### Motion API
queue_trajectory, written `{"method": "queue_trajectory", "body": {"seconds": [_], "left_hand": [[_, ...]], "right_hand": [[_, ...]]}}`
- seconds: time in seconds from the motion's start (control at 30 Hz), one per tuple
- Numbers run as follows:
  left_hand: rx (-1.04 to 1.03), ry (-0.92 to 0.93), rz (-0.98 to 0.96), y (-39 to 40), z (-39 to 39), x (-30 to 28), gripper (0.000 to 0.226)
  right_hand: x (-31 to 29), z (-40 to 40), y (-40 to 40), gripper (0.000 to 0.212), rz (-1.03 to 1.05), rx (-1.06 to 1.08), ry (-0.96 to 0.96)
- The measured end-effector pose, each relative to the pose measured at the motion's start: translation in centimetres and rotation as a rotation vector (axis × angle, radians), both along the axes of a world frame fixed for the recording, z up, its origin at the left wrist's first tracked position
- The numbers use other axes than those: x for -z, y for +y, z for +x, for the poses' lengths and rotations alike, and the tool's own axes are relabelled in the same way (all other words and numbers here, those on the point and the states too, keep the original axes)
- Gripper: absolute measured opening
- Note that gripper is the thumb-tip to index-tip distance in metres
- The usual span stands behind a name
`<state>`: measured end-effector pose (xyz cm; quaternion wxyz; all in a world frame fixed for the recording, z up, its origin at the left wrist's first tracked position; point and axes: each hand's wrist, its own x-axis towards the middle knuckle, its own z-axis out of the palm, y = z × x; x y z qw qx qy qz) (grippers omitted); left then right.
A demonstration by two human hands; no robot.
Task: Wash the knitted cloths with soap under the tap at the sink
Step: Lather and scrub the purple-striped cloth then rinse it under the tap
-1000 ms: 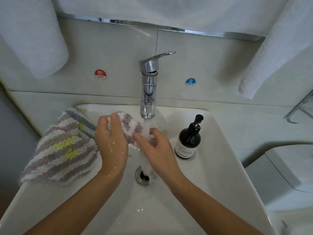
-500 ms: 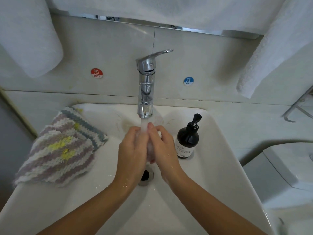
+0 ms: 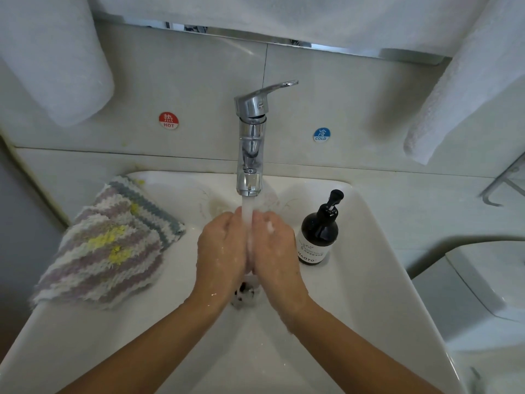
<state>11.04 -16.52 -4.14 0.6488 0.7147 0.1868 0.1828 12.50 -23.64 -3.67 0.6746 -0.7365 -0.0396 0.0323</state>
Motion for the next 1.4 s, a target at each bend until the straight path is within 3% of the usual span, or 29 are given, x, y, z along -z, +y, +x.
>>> {"method": "queue_trajectory", "body": {"seconds": [0.13,0.27,0.43,0.63,0.83,0.93,1.07,1.17,1.27,1.4], "left_hand": [[0.023,0.000,0.015,0.3,0.1,0.3,0.020],[0.052,0.009,0.032,0.4,0.0,0.3,0.010],[0.084,-0.031,0.099,-0.3,-0.6,0.4,0.025],[0.062,-0.026,0.087,-0.1,-0.4,0.7,0.013],[0.087,0.047,0.147,0.3,0.1,0.9,0.043],[0.029,0.001,0.164,0.5,-0.2,0.7,0.036],[-0.024,-0.125,0.117,0.3,-0.7,0.2,0.009],[-0.038,-0.206,0.095,0.0,-1.0,0.0,0.015],[0.003,-0.236,0.028,-0.2,-1.2,0.2,0.028],[0.043,-0.255,-0.082,-0.3,-1.4,-0.1,0.039]], "right_hand": [[0.1,0.5,-0.5,0.010,0.077,0.018,0.015],[0.3,1.2,-0.7,0.007,0.130,0.087,0.003],[-0.3,1.3,-1.2,0.027,0.148,0.027,0.027],[-0.6,0.9,-1.3,0.046,0.174,-0.039,-0.026],[-0.7,0.8,-1.6,0.042,0.175,-0.098,-0.084],[-0.4,0.6,-1.4,0.038,0.155,-0.108,-0.123],[0.0,0.3,-1.1,0.033,0.140,-0.139,-0.098],[-0.1,0.1,-0.9,0.009,0.156,-0.145,0.005],[-0.1,0.1,-0.9,0.018,0.094,-0.189,0.090],[0.1,0.0,-0.6,0.024,-0.016,-0.164,0.064]]}}
